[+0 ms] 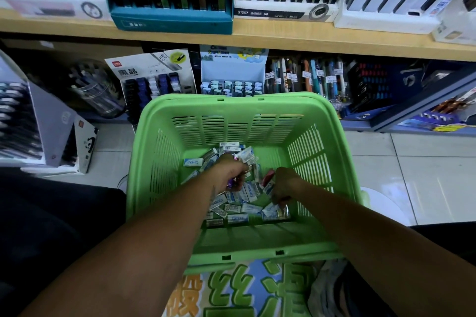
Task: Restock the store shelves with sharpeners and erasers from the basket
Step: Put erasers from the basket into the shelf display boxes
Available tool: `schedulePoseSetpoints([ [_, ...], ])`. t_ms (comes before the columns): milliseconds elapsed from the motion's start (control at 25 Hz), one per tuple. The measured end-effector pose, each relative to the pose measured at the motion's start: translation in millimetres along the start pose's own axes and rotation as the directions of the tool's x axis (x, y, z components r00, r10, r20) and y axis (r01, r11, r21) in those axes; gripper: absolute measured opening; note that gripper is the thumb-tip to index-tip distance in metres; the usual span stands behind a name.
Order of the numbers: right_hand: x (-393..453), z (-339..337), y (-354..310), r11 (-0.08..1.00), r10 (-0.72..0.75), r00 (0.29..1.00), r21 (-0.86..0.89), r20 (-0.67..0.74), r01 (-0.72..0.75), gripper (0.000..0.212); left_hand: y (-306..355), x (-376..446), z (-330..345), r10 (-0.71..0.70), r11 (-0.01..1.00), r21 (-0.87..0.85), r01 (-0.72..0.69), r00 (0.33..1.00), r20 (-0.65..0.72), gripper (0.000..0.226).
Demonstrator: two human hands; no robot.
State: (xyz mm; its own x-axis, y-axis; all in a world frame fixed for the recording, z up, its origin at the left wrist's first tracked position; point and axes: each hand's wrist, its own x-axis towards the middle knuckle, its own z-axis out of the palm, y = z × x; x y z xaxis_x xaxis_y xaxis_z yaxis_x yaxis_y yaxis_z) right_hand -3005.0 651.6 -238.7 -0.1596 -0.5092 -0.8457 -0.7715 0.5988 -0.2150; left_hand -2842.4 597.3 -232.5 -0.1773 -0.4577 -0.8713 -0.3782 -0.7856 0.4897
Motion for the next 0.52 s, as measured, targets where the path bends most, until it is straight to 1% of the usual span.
schedulePoseSetpoints([
  [80, 5, 8, -4, 1.000, 0.014, 1.000, 0.026, -0.008, -0.014, 0.041, 1, 0, 1, 0.015, 1.000, 0.006, -0.015, 1.000, 0.017, 0.020],
  [160, 8, 14, -7, 0.997, 0.034, 0.998, 0.065, -0.046, -0.031, 0.035, 0, -1, 3, 0.035, 0.999, 0.023, -0.035, 0.999, 0.017, 0.023],
  [240, 9, 16, -8, 0.999, 0.033, 0.996, 0.033, -0.083, -0.030, 0.038, -1, -1, 3, 0.043, 0.999, 0.032, -0.044, 0.999, 0.019, 0.023],
  [320, 8, 15, -8, 1.000, 0.015, 0.998, -0.026, -0.067, -0.017, 0.044, -2, 0, 2, 0.042, 0.998, 0.037, -0.043, 0.999, 0.007, 0.022],
  [400, 8, 15, -10, 0.999, 0.043, 0.998, 0.028, -0.042, -0.042, 0.040, -2, 1, 2, 0.036, 0.998, 0.046, -0.036, 0.999, 0.001, 0.020],
  [520, 11, 18, -14, 0.981, 0.091, 0.996, 0.168, 0.018, -0.093, 0.026, -3, 2, 3, 0.042, 0.998, 0.046, -0.042, 0.999, 0.007, 0.011],
])
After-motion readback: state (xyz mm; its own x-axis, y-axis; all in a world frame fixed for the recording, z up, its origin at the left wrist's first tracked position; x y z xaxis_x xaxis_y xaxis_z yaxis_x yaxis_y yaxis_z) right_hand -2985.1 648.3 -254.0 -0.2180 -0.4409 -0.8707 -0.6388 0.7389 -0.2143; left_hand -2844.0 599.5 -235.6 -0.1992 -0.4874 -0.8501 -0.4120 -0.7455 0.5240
